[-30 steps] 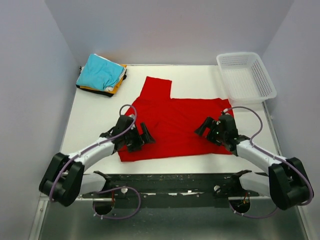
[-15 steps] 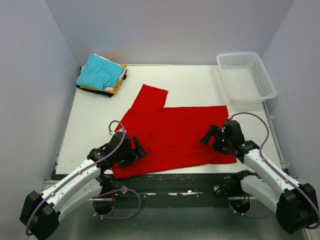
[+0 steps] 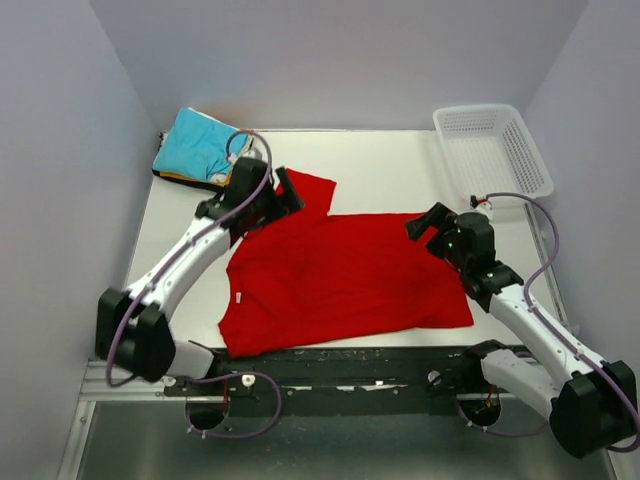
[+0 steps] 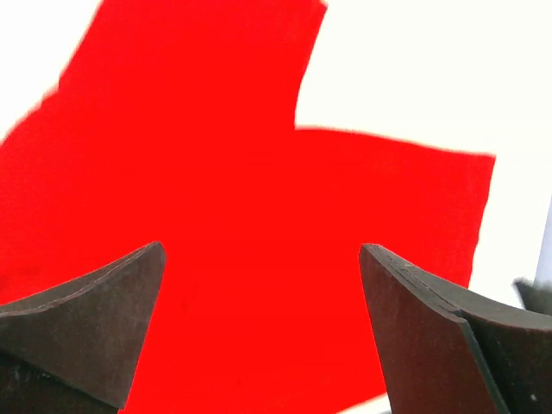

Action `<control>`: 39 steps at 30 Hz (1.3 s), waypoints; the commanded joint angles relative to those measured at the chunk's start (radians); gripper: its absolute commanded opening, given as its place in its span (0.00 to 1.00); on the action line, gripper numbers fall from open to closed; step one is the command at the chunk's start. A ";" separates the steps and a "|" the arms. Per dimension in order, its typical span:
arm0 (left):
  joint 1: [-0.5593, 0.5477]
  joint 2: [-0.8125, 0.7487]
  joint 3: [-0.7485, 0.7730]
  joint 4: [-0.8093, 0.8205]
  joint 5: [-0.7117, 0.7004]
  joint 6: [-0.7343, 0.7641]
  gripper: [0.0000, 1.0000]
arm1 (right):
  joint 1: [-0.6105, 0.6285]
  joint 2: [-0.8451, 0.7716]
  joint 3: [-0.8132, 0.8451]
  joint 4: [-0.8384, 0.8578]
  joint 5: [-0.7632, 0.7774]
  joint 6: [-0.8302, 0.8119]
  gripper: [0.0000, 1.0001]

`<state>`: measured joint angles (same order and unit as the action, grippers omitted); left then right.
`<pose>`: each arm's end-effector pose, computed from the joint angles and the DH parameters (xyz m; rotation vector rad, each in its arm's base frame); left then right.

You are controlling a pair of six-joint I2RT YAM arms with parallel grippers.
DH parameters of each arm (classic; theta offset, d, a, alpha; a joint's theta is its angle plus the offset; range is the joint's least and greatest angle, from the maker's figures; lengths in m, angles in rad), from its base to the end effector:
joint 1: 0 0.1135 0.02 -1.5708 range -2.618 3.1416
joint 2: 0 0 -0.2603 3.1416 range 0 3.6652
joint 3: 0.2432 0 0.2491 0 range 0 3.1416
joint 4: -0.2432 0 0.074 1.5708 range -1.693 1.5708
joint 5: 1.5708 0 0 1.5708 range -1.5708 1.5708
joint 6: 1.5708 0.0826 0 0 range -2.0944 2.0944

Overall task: Fold and stack the t-shirts
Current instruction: Grab the side of the flattened tshirt furthest away from the robot with both arms

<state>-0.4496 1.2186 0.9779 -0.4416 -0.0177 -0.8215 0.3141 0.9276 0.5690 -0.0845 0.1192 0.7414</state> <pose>0.2716 -0.1294 0.2597 -0.4419 2.2960 -0.6440 0.2430 0.0686 0.2262 0.5109 1.9896 0.5478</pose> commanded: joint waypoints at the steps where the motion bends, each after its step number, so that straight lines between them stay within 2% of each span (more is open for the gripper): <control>1: 0.080 0.343 0.373 0.003 0.026 0.178 0.99 | 0.000 0.069 0.011 0.074 0.065 0.007 1.00; 4: 0.123 0.533 0.571 -0.002 0.025 0.198 0.98 | -0.001 0.110 0.012 0.075 0.074 -0.007 1.00; 7: 0.144 0.715 0.817 -0.075 0.026 0.224 0.98 | -0.001 0.136 0.017 0.064 0.075 -0.017 1.00; 9: 0.148 0.834 0.940 -0.118 -0.024 0.213 0.98 | -0.001 0.145 0.004 0.074 0.085 -0.017 1.00; 13: 0.181 0.955 1.053 -0.069 0.091 0.156 0.98 | -0.002 0.171 -0.002 0.110 0.075 -0.003 1.00; 18: 0.258 1.054 1.050 0.100 0.238 -0.027 0.99 | -0.001 0.180 0.006 0.108 0.052 0.001 1.00; 22: 0.278 1.110 1.022 0.259 0.321 -0.156 0.99 | -0.001 0.166 -0.011 0.126 0.057 0.012 1.00; 26: 0.278 1.128 1.015 0.279 0.263 -0.226 0.99 | -0.001 0.152 -0.017 0.121 0.045 0.023 1.00; 31: 0.278 1.139 0.979 0.196 0.169 -0.303 0.99 | -0.001 0.119 -0.046 0.127 0.043 0.041 1.00; 37: 0.276 1.067 0.840 0.219 0.139 -0.383 0.99 | -0.001 0.081 -0.057 0.120 0.038 0.048 1.00; 39: 0.276 1.054 0.839 0.185 0.112 -0.378 0.99 | -0.002 0.071 -0.061 0.121 0.030 0.050 1.00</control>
<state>-0.1726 2.3405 1.8538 -0.2264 0.1642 -1.1492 0.3141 1.0290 0.5262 0.0177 0.1654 0.7746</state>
